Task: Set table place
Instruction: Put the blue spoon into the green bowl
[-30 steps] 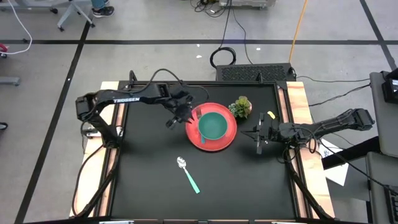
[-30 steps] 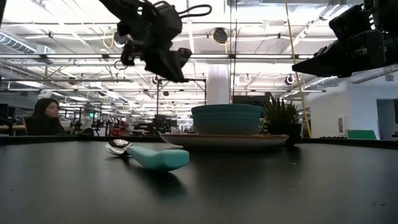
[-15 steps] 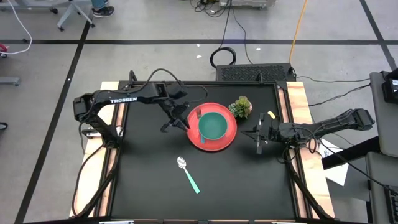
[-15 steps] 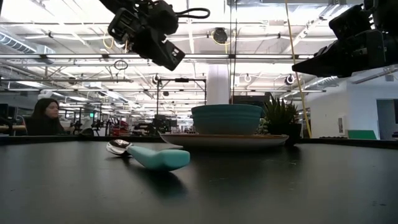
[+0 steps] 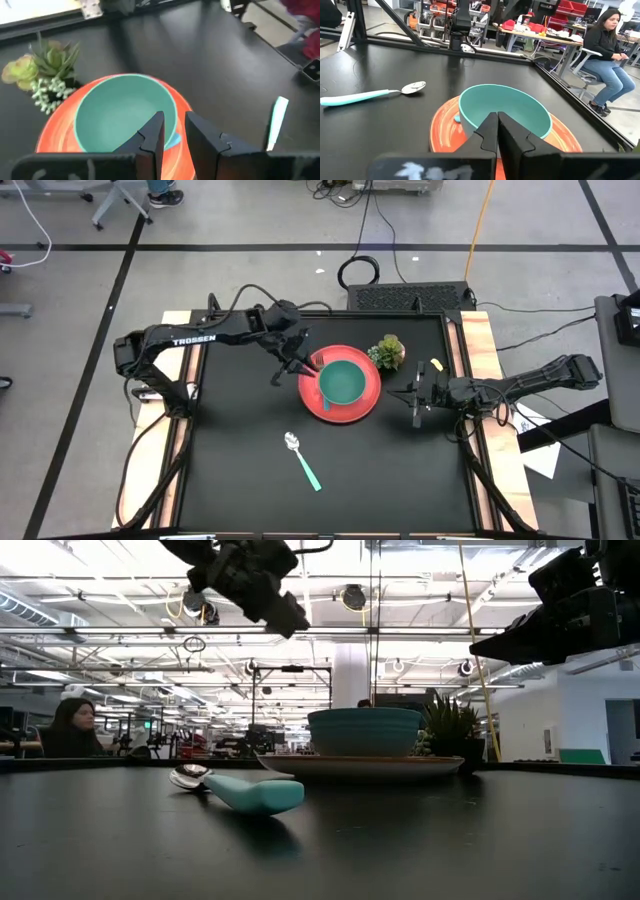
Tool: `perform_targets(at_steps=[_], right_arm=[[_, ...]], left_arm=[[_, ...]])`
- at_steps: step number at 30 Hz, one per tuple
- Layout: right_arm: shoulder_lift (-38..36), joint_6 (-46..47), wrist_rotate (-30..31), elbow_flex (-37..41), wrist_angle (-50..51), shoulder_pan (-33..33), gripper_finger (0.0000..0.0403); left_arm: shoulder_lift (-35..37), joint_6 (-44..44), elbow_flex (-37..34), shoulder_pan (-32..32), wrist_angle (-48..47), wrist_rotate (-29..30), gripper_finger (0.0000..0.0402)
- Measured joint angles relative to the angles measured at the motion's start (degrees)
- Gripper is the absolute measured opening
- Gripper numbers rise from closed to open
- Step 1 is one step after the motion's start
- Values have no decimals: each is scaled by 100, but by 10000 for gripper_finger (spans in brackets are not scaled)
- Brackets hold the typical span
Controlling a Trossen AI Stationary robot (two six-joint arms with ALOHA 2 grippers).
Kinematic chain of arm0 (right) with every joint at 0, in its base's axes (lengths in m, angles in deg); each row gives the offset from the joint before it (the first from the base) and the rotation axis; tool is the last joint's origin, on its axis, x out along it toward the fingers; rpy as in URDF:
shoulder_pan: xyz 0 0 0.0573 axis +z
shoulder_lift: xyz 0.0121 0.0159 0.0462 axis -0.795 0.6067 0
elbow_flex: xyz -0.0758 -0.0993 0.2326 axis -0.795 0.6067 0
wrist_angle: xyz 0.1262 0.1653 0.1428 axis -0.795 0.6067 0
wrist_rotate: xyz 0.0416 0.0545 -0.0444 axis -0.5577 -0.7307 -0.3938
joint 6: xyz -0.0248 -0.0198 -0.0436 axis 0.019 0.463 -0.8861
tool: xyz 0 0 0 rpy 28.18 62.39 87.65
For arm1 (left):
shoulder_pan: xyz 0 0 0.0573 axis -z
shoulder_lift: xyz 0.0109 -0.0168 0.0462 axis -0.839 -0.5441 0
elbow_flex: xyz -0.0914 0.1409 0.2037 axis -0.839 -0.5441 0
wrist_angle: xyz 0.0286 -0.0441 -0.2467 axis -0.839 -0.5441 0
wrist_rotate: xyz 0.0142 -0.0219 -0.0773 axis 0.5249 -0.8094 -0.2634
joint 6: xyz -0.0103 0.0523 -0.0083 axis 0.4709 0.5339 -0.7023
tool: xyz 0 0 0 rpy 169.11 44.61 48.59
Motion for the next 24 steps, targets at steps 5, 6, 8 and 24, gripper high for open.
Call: perform_targets(at_steps=[5, 6, 8, 24], right_arm=[[0, 2, -1, 0, 0, 0, 0], [-2, 0, 1, 0, 0, 0, 0], [-2, 0, -1, 0, 4, 0, 0], [2, 13, -3, 0, -48, 1, 0]], left_arm=[[355, -241, 0, -32, 154, 193, 81], [432, -321, -19, -49, 122, 224, 81], [558, -506, -42, -40, 309, 363, 81], [2698, -2402, -2457, -24, 2604, 1059, 81]])
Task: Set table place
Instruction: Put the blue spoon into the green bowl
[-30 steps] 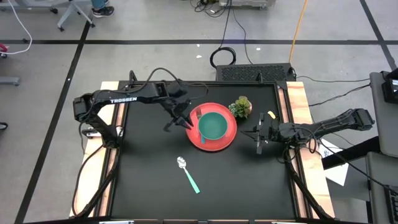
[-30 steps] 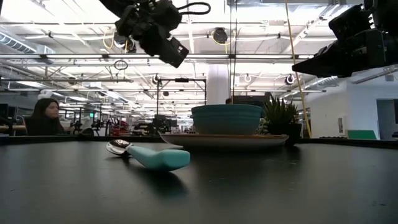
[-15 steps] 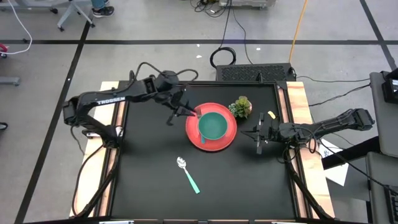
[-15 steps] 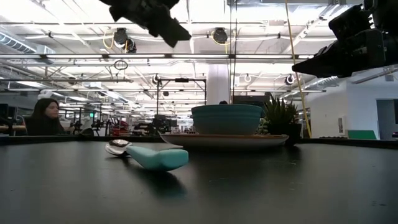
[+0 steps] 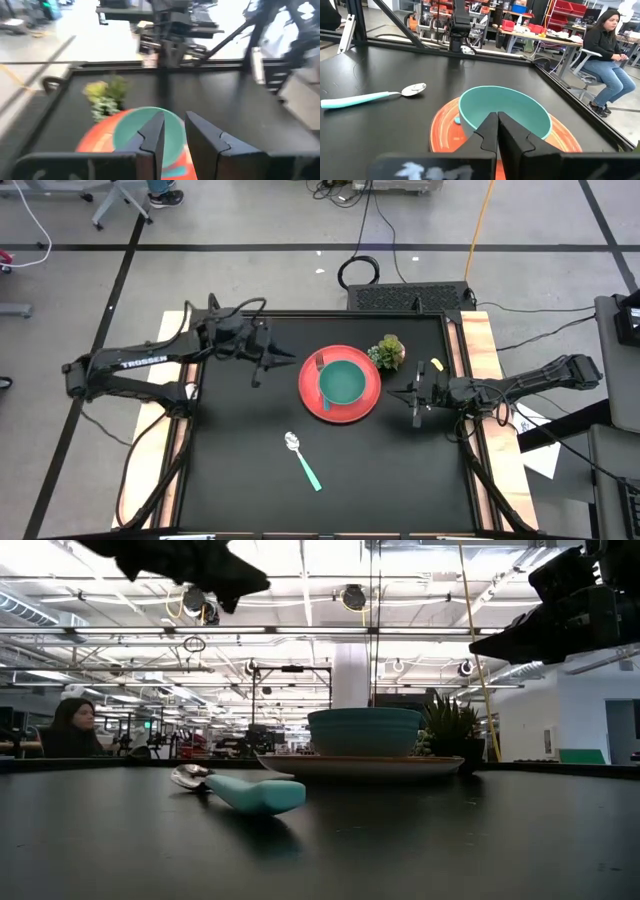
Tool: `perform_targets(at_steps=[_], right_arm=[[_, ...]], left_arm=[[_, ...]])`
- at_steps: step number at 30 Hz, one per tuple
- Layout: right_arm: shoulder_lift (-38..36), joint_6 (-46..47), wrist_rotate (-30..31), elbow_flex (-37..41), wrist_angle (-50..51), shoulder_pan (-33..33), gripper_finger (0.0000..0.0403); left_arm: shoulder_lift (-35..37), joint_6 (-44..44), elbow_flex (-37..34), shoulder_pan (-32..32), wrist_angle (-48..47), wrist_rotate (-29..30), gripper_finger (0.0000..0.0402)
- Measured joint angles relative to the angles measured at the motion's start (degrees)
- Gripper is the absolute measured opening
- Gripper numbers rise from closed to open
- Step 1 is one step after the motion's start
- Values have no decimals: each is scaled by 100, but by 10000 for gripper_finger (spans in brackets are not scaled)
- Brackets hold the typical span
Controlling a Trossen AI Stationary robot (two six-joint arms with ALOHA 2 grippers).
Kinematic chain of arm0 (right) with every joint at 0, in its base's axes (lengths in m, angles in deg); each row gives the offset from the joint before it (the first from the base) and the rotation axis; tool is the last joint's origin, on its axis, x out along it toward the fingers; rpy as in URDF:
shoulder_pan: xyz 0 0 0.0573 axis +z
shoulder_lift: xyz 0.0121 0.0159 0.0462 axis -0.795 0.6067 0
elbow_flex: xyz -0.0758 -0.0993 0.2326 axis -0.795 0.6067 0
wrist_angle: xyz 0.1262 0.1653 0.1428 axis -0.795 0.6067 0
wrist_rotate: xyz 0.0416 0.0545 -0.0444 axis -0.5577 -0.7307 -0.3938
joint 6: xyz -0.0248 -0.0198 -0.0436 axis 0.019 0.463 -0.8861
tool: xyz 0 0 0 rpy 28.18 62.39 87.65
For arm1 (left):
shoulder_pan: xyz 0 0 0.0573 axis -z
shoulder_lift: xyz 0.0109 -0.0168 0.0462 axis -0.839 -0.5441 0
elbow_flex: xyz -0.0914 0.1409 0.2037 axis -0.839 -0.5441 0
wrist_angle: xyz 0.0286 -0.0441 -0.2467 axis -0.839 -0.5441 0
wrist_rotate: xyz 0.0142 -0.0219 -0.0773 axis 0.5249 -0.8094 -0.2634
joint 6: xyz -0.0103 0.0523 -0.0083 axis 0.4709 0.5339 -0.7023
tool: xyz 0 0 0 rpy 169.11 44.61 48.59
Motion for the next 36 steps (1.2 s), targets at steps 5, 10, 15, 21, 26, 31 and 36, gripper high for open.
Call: perform_targets(at_steps=[5, 10, 15, 21, 26, 31, 36], right_arm=[[7, 0, 0, 0, -53, -1, 0], [9, 2, 0, 0, -67, -1, 0], [9, 2, 0, 0, -87, 1, 0], [9, 3, 0, 0, -109, 1, 0], [9, 7, -2, 0, -109, -1, 0], [11, 7, -47, -1, -105, -1, 0], [11, 9, -187, 0, -99, 12, 0]], left_arm=[[412, -234, -726, 159, 370, -192, 81], [731, -203, -1606, 395, 1415, -144, 81], [979, -336, -2534, 567, 2548, 183, 81], [1115, -629, -3089, 586, 2812, 305, 81], [1113, -419, -3333, 587, 2830, 307, 81], [1131, -109, -3652, 584, 3020, 501, 81], [1131, 12, -3895, 583, 3376, 526, 81]])
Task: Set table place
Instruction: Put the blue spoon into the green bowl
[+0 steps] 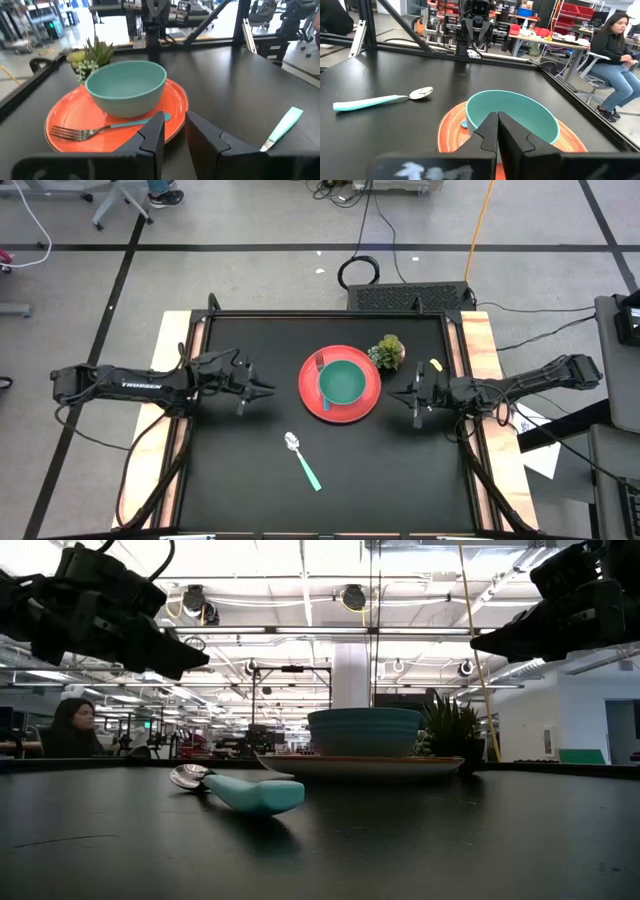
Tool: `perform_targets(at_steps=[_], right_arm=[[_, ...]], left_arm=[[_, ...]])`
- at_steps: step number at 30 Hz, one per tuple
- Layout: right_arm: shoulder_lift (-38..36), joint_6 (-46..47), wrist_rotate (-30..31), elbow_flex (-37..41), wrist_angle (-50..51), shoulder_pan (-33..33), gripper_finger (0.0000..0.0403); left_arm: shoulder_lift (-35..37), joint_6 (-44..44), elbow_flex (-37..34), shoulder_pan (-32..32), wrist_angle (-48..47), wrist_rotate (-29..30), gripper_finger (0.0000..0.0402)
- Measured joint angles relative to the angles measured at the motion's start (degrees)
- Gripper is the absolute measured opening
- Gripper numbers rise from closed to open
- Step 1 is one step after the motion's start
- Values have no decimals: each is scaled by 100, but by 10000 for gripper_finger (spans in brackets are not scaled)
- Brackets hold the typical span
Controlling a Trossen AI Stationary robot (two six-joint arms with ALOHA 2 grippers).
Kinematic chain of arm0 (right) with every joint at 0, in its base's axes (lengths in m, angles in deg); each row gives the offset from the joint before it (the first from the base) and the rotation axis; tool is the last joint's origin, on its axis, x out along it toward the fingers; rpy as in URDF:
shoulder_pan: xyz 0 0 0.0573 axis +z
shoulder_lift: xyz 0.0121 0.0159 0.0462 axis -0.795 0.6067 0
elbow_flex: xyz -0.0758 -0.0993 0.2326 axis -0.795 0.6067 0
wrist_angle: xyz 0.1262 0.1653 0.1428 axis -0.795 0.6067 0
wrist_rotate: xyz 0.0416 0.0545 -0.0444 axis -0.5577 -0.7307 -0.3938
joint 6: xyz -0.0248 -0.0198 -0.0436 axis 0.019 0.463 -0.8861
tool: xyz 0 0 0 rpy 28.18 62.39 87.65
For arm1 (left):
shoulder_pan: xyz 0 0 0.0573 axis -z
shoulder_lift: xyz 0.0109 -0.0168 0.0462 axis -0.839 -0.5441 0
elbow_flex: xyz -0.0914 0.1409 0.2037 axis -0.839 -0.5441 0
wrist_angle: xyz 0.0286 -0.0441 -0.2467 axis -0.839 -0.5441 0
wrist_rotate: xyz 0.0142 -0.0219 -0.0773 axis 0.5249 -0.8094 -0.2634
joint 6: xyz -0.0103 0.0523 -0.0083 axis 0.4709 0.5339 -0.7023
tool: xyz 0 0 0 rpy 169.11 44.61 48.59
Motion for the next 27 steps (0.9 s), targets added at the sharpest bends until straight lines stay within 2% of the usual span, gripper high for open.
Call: perform_targets(at_steps=[6, 13, 17, 23, 27], right_arm=[[0, 0, -23, 0, 27, 0, 0], [3, 275, -869, 0, -7, 0, 0], [97, 707, -904, 0, -405, 2, 0], [720, 608, -906, -5, -1083, 139, 0], [1258, 479, -890, -322, -1381, 310, 11]], left_arm=[[0, 67, -56, -11, 106, 35, 81], [0, 105, -56, -11, 99, 35, 81], [0, 106, -56, -11, 96, 33, 81], [0, 57, -56, -11, 82, 33, 81], [0, 56, -56, -11, 79, 33, 81]])
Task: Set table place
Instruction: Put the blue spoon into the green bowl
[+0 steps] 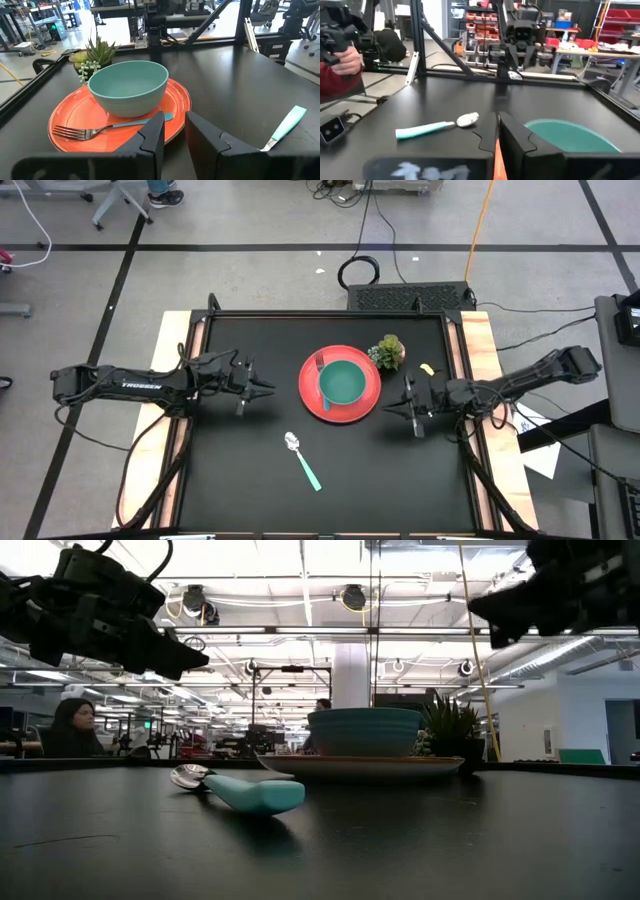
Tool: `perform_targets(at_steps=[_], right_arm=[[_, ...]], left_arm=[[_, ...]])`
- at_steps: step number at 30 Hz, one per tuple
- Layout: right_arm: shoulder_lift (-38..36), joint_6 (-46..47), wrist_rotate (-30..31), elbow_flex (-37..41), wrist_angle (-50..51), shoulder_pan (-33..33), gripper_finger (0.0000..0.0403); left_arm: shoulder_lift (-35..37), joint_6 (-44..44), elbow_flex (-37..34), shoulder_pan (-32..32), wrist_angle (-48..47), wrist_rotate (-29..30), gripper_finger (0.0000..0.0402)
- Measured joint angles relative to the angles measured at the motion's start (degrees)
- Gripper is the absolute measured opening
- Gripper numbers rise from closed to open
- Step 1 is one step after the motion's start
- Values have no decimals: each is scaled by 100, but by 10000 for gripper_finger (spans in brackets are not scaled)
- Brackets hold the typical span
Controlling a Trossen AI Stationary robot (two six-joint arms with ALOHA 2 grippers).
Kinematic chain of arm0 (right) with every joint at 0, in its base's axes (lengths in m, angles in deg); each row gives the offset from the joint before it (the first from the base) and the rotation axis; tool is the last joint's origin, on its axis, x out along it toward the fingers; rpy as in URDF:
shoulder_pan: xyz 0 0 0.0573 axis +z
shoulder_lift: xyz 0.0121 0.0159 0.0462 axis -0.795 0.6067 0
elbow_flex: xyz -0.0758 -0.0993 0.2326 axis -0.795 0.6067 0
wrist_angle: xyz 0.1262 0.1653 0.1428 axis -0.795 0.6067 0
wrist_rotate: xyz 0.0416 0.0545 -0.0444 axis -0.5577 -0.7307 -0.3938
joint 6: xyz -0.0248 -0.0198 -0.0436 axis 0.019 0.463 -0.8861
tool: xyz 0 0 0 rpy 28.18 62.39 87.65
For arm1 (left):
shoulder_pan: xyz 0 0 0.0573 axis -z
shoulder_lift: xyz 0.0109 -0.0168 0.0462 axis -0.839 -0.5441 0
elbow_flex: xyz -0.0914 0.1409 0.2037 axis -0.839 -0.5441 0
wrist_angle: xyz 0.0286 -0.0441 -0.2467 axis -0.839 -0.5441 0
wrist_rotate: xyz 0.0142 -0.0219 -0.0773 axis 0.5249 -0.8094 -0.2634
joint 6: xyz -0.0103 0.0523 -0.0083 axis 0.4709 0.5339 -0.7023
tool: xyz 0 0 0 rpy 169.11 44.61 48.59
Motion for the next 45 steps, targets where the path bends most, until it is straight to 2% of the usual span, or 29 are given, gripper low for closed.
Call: perform_targets(at_steps=[6, 12, 17, 28, 30, 34, 40, 45], right_arm=[[1061, 276, 14, -752, 60, 66, 29], [2406, 554, 28, -1400, -295, 1, 24], [3156, 449, 22, -1948, -486, 31, 17], [4286, -533, -16, -3948, 2006, 406, 21], [4415, -924, -159, -4175, 2421, 409, 30], [4590, -1648, -578, -4386, 2567, 408, 56], [4675, -1910, -1165, -4693, 2551, 348, 114], [4915, -2113, -1196, -5033, 2719, 328, 168]], left_arm=[[0, 11, 0, 0, 2, -1, 81], [0, -57, 0, 0, 2, -2, 81], [0, -103, 0, 1, 2, -4, 81], [-2, -3, 0, 2, -75, -7, 81], [-2, 15, 0, 2, -94, -8, 81], [-2, 13, 2, 2, -111, -7, 81], [-2, 2, 2, 2, -108, -11, 81], [-2, 23, 2, 0, -116, -10, 81]])
